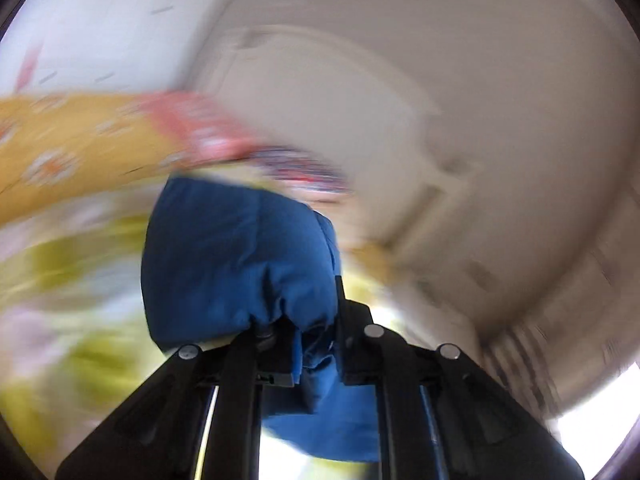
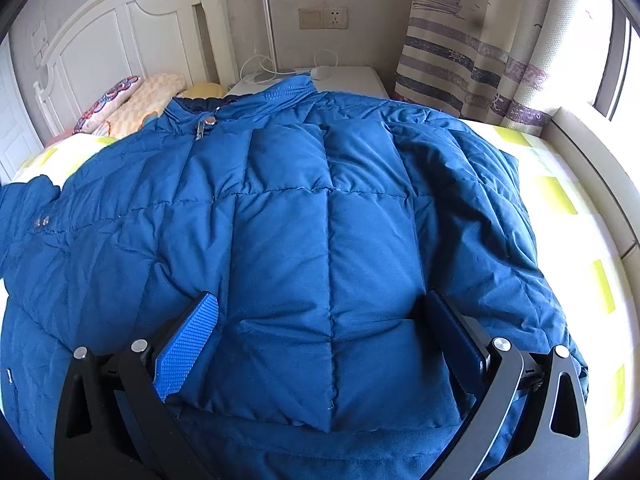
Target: Fold large clothes
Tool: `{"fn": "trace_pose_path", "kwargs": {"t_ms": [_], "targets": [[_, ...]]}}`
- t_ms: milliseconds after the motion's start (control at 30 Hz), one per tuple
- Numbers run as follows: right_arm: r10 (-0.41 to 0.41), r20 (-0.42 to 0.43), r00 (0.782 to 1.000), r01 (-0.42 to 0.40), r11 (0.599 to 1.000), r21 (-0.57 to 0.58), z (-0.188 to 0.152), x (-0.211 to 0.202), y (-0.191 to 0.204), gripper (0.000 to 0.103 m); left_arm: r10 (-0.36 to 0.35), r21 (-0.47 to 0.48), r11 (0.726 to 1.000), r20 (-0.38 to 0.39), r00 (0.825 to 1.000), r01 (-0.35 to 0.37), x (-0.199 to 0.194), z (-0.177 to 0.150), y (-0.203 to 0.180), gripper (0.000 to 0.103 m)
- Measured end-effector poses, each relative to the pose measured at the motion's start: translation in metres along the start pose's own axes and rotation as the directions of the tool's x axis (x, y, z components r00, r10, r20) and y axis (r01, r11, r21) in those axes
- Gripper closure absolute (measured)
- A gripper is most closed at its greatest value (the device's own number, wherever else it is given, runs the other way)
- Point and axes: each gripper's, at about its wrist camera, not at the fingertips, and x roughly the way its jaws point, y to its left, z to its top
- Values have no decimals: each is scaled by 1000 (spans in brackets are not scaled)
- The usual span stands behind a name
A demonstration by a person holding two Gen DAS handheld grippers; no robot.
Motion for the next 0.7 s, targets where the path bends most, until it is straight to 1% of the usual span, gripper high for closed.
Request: {"fn": "trace_pose_path", "kwargs": {"t_ms": [33,67,100,133,167,200,233,267,333,367,400,433,467,500,533,567,600,633,667,700], "targets": [[8,4,1000,-8,1000,7,0,-1,-1,5,-66,55,996,-17,998,67,3,-8,-36,92],[18,10,1000,-19,1000,17,0,-2,-3,5,-133,107,985,-54,990,138,8,-19,-74,92],[29,16,999,-29,999,27,0,-3,-5,5,-177,139,972,-94,980,189,14,-32,-102,92],[37,20,999,-38,999,34,-1,-3,-6,5,-214,161,958,-141,967,236,23,-45,-129,92],[44,21,999,-45,998,39,-1,-4,-7,5,-255,182,938,-214,943,295,37,-68,-163,92],[46,22,999,-47,998,41,-1,-3,-8,5,-269,198,923,-278,922,329,51,-89,-187,92],[46,22,999,-47,998,41,-1,-3,-7,5,-269,212,914,-323,907,346,62,-105,-204,92],[44,21,999,-45,998,39,-1,-3,-7,5,-261,232,903,-377,889,363,76,-127,-223,91],[41,19,999,-41,998,37,-1,-3,-6,5,-207,293,878,-482,851,379,107,-181,-254,90],[40,18,999,-40,998,37,-1,-2,-6,5,-171,317,867,-534,828,384,122,-205,-263,85],[42,17,999,-42,998,37,-1,-2,-5,5,-110,361,857,-569,815,368,136,-233,-269,79],[44,18,999,-45,998,40,-1,-2,-6,5,-77,399,848,-559,826,349,140,-248,-272,69],[49,19,999,-50,998,43,-1,-2,-6,5,-66,434,833,-537,841,343,138,-258,-274,59],[54,20,998,-55,997,47,-1,-3,-7,5,-77,450,815,-540,838,365,136,-261,-275,50],[58,20,998,-58,997,49,-1,-2,-8,5,-90,450,800,-564,821,397,134,-263,-277,28],[60,20,998,-61,997,51,-1,-2,-8,5,-98,451,788,-580,809,419,130,-261,-277,18],[62,21,998,-63,997,52,-1,-2,-8,5,-85,473,779,-570,817,411,121,-256,-279,18],[63,22,998,-64,997,53,-1,-2,-8,5,-85,487,776,-549,832,401,111,-249,-275,18],[65,23,998,-66,996,54,-1,-3,-9,5,-109,481,777,-533,839,407,99,-238,-272,16],[67,24,997,-68,996,56,-1,-3,-9,5,-156,457,785,-507,848,418,83,-221,-261,12]]}}
